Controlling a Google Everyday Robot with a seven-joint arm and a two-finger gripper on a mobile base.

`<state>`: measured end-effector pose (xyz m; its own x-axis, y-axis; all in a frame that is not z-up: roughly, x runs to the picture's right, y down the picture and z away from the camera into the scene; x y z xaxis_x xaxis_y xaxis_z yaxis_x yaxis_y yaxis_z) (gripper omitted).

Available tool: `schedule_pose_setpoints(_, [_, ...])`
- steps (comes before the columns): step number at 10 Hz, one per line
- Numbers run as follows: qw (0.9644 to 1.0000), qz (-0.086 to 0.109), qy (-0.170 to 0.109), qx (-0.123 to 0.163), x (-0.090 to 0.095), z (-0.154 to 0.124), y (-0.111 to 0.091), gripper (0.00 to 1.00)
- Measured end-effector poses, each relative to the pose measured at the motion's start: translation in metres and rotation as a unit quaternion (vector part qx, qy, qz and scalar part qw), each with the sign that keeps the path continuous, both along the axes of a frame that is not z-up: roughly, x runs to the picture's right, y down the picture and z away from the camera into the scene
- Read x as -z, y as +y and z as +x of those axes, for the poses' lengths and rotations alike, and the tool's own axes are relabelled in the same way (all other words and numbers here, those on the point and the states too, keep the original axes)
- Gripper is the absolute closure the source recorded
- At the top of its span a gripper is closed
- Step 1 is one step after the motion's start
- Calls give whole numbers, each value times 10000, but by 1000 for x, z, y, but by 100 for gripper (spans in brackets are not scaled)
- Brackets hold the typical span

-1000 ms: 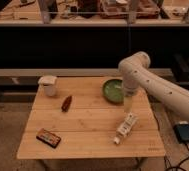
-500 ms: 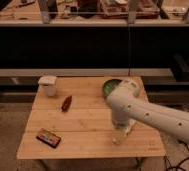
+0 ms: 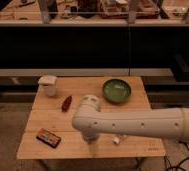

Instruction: Move the arm in a circular motion

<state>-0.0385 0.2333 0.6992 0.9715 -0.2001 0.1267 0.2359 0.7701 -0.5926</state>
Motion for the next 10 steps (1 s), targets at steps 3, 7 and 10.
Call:
schedule_pose_setpoints(3, [9950,231,-799,561,-49,-97,-43,20])
schedule_pose_setpoints(7, [9888,983,-957,592,-133,-87,-184,20])
schedule_pose_setpoints(10, [9894,1392,-384,-153,-157,52,-272,20])
